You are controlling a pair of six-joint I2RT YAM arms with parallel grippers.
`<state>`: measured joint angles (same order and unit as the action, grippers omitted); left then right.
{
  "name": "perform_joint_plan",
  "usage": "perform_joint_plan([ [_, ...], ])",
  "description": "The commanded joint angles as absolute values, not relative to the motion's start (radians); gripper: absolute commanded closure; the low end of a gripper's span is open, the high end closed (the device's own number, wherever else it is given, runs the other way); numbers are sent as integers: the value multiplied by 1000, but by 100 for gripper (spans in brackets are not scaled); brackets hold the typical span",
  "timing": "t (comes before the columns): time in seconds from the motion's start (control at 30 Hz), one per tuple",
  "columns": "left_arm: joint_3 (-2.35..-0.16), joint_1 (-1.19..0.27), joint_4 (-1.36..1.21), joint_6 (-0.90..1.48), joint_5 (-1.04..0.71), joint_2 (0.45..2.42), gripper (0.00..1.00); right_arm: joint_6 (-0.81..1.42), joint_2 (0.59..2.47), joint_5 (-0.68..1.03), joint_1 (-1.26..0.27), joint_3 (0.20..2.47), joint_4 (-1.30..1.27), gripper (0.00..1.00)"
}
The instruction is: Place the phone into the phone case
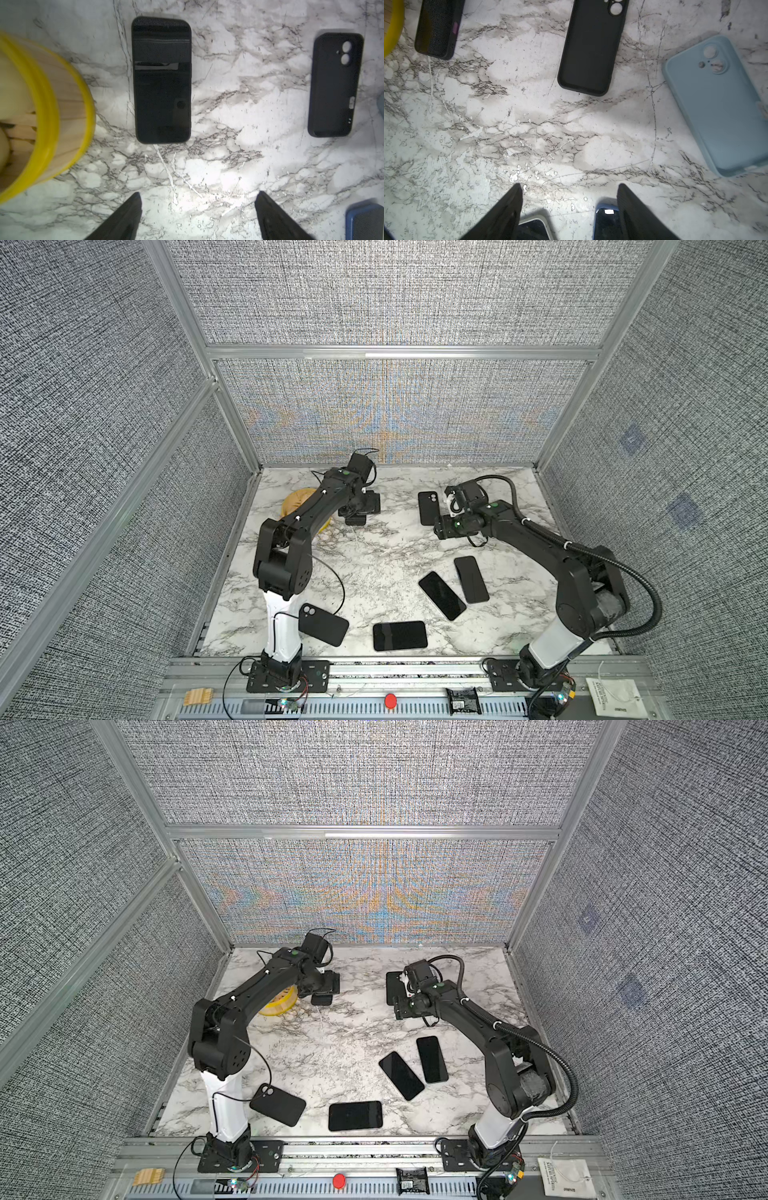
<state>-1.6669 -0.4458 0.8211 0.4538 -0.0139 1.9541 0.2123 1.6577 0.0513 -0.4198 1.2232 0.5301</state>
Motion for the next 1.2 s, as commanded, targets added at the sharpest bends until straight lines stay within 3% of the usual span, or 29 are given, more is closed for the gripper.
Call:
perform_joint_plan([
  [0.0, -1565, -463, 746, 500, -77, 1884, 13, 202, 1642, 81, -425, 1194, 575, 29],
  [0.23, -1353, -483, 672, 550, -133, 1777, 13, 241, 1588, 97, -512, 1060, 561, 30],
  [0.57, -1169, -482, 602, 597, -163, 1675, 13, 233, 1645, 56, -569, 1084, 551, 30],
  [0.67, -1160, -482, 587, 598, -180, 1679, 13, 224, 1690, -24, -524, 1153, 582, 28],
  [1.0, -1233, -470, 614, 588, -162, 1742, 11, 232, 1944, -6, -421, 1484, 560, 25],
  [1.17, -1254, -465, 612, 578, -182, 1781, 11, 223, 2055, -20, -357, 1617, 542, 37],
])
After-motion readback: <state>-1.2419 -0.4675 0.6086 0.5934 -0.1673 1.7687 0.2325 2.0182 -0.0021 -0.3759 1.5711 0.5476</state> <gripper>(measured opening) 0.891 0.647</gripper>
